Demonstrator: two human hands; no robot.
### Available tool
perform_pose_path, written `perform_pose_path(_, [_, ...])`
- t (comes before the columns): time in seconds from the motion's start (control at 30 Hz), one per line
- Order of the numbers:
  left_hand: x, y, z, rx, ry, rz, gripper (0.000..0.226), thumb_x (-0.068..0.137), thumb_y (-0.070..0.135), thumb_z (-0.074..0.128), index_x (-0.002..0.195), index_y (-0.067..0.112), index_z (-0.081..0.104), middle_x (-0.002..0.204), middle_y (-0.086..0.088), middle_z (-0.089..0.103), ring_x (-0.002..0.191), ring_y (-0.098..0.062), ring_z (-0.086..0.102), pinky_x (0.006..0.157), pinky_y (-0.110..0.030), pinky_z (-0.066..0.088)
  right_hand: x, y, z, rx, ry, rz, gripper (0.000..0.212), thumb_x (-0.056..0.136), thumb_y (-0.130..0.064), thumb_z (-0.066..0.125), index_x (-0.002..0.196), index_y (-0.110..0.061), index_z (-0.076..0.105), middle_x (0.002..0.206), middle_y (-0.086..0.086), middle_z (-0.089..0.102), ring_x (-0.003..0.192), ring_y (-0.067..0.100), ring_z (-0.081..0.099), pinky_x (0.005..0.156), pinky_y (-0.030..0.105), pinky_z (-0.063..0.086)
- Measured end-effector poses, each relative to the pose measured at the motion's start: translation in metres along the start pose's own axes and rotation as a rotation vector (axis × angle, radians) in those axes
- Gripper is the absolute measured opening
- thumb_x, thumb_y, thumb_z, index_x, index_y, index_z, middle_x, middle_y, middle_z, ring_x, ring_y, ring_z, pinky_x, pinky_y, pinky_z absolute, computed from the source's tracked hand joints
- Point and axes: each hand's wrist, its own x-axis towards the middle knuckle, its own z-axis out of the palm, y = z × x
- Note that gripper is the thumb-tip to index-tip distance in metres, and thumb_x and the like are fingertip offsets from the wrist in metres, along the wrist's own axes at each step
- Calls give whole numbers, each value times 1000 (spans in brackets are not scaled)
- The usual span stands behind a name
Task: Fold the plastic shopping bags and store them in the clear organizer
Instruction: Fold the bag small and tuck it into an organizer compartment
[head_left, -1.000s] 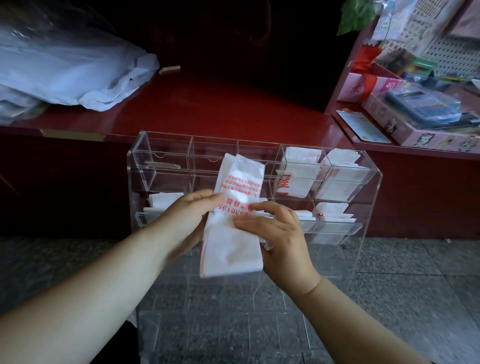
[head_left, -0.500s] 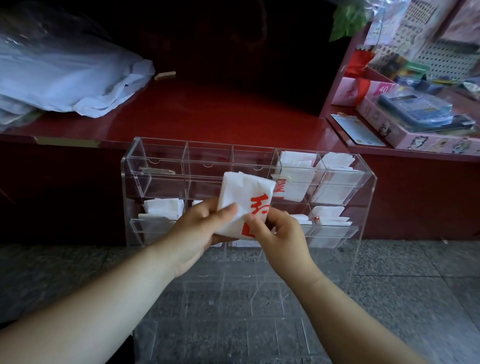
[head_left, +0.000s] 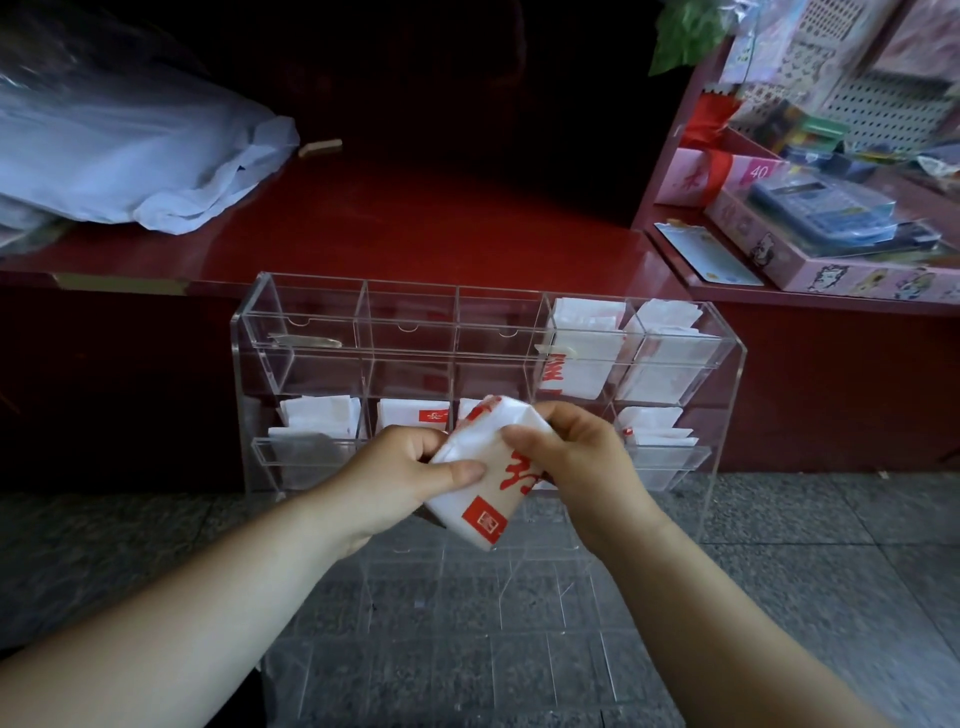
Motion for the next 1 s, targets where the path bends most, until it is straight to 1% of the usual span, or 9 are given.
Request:
perform_pose_path(0.13, [2, 1, 1, -136, 4, -36, 12, 78, 3, 64, 83, 13, 62, 80, -1, 69, 71, -9, 65, 61, -16, 54, 5, 3, -6, 134, 121, -29, 17, 86, -1, 55, 73, -12, 57, 66, 2, 60, 65, 15, 56, 62, 29, 48])
perform_pose_path(0.23, [4, 3, 1, -379, 53, -66, 11, 81, 0, 58, 85, 9, 62, 70, -2, 72, 63, -11, 68, 57, -21, 56, 6, 4, -8, 233, 123, -6, 17, 87, 0, 53, 75, -12, 57, 65, 0, 62, 62, 13, 59, 60, 27, 50])
perform_pose_path(0.3, [7, 5, -3, -399, 165, -29, 11, 84, 1, 55, 82, 9, 61, 61, 0, 70, 55, -10, 65, 51, -20, 53, 5, 4, -7, 151, 83, 14, 16, 86, 1, 54, 77, -12, 56, 68, 1, 64, 63, 13, 62, 63, 27, 53])
perform_pose_path(0.37, [9, 6, -9, -311, 274, 45, 14, 85, 2, 55, 79, 13, 60, 56, 5, 68, 51, -5, 63, 49, -19, 51, 5, 6, -5, 32, 43, 20, 17, 86, 2, 55, 78, -13, 54, 68, -1, 65, 60, 9, 64, 61, 24, 55])
perform_pose_path(0.47, [11, 8, -16, -65, 397, 213, 21, 85, 4, 58, 75, 22, 60, 56, 18, 66, 53, 5, 60, 56, -19, 49, 5, 6, -2, -37, 5, 12, 18, 87, 3, 54, 80, -14, 52, 68, -3, 65, 54, 3, 63, 55, 20, 54])
perform_pose_path(0.57, [12, 17, -24, 60, 516, 353, 28, 84, 2, 59, 72, 28, 58, 56, 27, 63, 54, 10, 58, 56, -7, 45, 5, 4, -5, -88, 1, -22, 11, 89, -4, 53, 90, -15, 52, 75, -2, 65, 54, 4, 62, 55, 18, 53])
perform_pose_path(0.73, [22, 52, -37, 267, 640, 491, 27, 87, 4, 55, 74, 27, 52, 58, 20, 60, 52, 15, 52, 52, -2, 35, 12, 4, -21, -190, 55, -59, 13, 91, -3, 49, 91, -15, 54, 77, -5, 64, 63, 7, 59, 62, 18, 49])
perform_pose_path(0.9, [47, 110, -27, 548, 592, 646, 20, 89, 9, 50, 80, 26, 46, 71, 14, 53, 66, -4, 51, 57, -16, 34, 23, 11, -36, -347, 176, -64, 13, 91, -4, 49, 92, -14, 57, 90, 5, 66, 75, 16, 58, 67, 24, 48])
perform_pose_path(1.0, [68, 123, -16, 675, 466, 634, 14, 89, 11, 51, 87, 24, 50, 75, 10, 54, 81, -19, 56, 70, -28, 40, 28, 10, -46, -383, 249, -83, 17, 91, -8, 50, 106, -8, 59, 86, -3, 58, 81, 13, 53, 68, 21, 40])
